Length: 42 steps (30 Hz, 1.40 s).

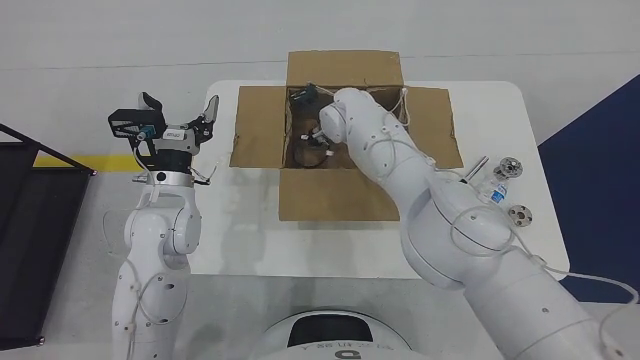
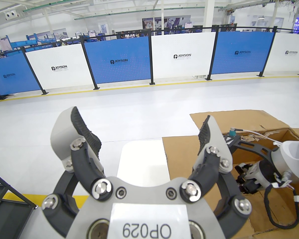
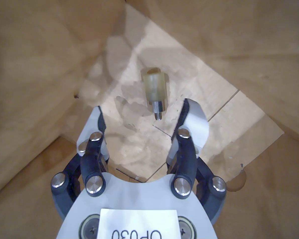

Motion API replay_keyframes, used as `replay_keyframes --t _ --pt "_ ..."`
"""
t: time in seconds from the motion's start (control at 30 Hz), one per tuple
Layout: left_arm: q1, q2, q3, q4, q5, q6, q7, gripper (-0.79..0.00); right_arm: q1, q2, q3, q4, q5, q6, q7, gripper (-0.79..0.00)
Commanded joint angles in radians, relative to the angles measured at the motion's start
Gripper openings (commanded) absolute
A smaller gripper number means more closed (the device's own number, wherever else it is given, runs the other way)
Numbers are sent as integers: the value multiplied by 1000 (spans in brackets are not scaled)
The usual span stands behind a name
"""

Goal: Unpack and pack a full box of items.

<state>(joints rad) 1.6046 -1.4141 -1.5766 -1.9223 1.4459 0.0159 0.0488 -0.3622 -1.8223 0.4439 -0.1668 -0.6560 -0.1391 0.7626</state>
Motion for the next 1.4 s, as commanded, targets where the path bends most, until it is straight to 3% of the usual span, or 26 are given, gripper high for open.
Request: replay_keyframes --t 0.0,0.6,0.8,1.03,1.3,1.37 --pt "0 0 0 0 0 0 0 0 -1 0 -1 0 -1 1 1 0" --pt "0 0 0 0 0 0 0 0 -10 2 0 -4 -3 2 -9 0" --pt "0 0 0 0 0 0 0 0 -21 29 46 -6 59 -51 -63 0" --pt "0 0 0 0 0 0 0 0 -27 60 71 -35 61 15 -64 0" --pt "0 0 0 0 0 0 0 0 -61 127 108 -150 43 -12 -121 0" --pt "0 0 0 0 0 0 0 0 -61 127 108 -150 43 -12 -121 0"
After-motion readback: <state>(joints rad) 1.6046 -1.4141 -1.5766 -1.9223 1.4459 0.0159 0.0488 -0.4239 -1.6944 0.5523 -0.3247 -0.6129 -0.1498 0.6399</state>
